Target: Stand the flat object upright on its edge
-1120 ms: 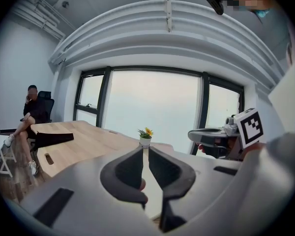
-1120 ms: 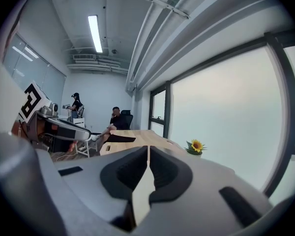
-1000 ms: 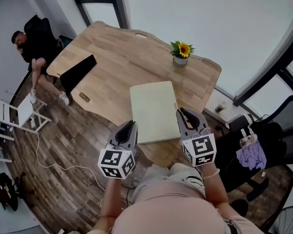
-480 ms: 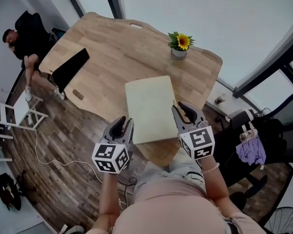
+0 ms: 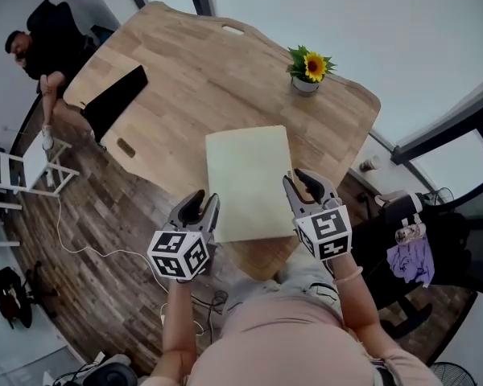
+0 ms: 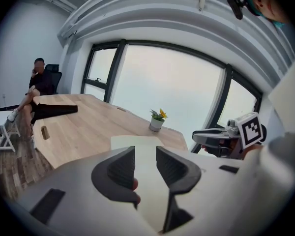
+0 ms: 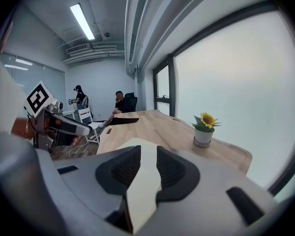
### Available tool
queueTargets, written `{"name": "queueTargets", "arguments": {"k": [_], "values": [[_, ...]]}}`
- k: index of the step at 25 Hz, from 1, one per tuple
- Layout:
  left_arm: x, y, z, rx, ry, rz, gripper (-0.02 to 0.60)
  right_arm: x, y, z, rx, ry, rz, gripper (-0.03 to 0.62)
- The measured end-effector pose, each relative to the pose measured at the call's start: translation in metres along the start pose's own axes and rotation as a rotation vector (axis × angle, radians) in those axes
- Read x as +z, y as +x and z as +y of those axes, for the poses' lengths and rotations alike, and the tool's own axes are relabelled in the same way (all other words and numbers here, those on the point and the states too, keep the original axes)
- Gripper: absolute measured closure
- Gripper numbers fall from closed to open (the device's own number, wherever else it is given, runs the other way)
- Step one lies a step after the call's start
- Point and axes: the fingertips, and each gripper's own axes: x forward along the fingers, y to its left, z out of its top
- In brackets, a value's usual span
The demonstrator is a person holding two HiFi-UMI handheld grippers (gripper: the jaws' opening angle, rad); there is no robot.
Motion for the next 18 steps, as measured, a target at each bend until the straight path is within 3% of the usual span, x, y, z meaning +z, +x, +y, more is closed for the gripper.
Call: {"name": "queueTargets", "arguments": {"k": [18], "values": [[-0.030, 0.051, 0.040, 0.000, -0.117, 0.154, 0.413, -0.058, 0.055, -0.021, 0.113, 0.125, 0.160, 0.446]]}}
